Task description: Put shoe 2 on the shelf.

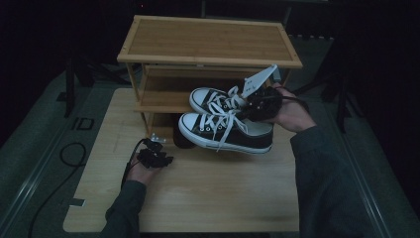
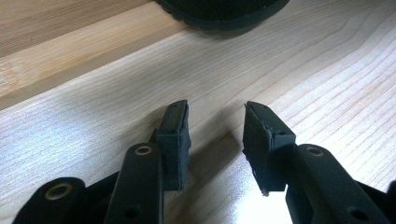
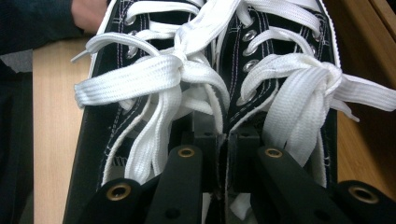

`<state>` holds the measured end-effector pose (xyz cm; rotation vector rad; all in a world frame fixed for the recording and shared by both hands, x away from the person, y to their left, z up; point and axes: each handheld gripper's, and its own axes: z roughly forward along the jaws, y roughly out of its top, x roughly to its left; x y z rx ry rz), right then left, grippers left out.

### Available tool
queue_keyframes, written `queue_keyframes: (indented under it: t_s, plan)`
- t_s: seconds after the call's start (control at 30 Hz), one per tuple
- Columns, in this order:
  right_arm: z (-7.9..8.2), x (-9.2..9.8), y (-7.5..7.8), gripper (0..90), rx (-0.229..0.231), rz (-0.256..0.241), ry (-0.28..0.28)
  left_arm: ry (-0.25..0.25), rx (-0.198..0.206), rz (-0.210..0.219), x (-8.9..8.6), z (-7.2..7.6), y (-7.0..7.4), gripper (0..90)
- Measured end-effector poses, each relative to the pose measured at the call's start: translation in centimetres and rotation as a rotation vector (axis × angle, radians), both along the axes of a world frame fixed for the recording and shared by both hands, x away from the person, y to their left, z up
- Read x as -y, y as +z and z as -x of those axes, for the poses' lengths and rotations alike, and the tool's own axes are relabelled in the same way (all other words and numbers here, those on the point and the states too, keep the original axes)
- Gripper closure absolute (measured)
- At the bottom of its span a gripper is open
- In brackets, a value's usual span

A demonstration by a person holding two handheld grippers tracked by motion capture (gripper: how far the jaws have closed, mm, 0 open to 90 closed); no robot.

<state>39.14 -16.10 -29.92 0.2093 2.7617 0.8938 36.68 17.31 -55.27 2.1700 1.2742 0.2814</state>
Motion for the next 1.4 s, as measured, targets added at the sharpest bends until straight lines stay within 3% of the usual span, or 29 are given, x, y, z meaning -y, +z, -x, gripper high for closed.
queue_keyframes:
  t_s: [0.53, 0.87, 1.07, 1.27, 1.4]
  plan:
    - [-3.0, -1.5, -0.3, 85.0, 0.022, -0.028, -0.127, 0.001, 0.001, 0.015, 0.3, -0.1, 0.0, 60.9]
    - [-3.3, -2.3, -0.5, 85.0, 0.061, -0.041, -0.197, -0.007, -0.001, 0.010, 0.1, -0.1, 0.0, 61.0]
    - [-3.0, -2.9, -1.2, 85.1, 0.126, -0.053, -0.289, -0.004, 0.000, 0.015, 0.2, 0.0, 0.0, 61.0]
    - [-2.8, -3.5, -1.7, 85.2, 0.146, -0.038, -0.344, -0.001, -0.002, 0.022, 0.1, 0.0, -0.1, 61.1]
    - [-2.9, -3.6, -2.0, 85.6, 0.146, -0.065, -0.378, -0.001, 0.000, 0.023, 0.1, 0.0, -0.1, 61.0]
